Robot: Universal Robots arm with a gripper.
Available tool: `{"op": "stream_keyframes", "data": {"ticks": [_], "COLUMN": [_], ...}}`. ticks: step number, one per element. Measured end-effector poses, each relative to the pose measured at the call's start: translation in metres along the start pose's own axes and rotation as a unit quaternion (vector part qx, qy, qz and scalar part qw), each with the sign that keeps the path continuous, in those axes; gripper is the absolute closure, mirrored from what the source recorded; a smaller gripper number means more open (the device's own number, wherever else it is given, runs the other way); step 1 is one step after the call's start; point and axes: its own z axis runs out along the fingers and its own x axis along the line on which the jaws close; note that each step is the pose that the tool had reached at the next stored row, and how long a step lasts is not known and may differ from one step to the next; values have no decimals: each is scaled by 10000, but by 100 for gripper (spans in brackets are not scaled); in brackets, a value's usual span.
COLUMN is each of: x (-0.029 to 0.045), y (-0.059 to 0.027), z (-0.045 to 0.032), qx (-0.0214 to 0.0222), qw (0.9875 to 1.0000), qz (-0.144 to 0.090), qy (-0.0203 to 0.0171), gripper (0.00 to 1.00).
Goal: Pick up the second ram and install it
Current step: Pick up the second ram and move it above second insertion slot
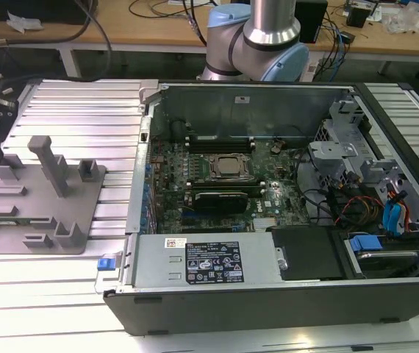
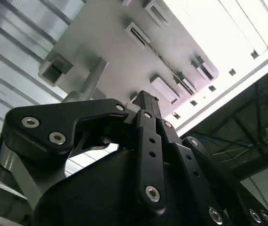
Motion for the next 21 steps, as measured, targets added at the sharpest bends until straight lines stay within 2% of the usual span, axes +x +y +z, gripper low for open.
{"op": "stream_keyframes", "data": {"ticks": [3,5,7,10,12,14,15,17,18,19,20,21], "x": [0,0,0,-1,-1,-1,-1,-1,-1,-1,-1,-1], "y": [-1,-1,-1,-2,-2,-3,-3,-3,-3,-4,-4,-4], "z": [9,16,28,43,50,66,77,84,92,96,100,106], "qx": [3,6,9,14,16,19,22,23,25,26,27,28], "qw": [9994,9978,9937,9852,9800,9714,9638,9579,9516,9478,9446,9383], "qz": [-349,-664,-1123,-1716,-1989,-2371,-2666,-2870,-3071,-3187,-3280,-3457], "qy": [12,23,38,59,68,81,91,98,105,109,112,118], "gripper": [92,92,92,92,92,92,92,92,92,92,92,92]}}
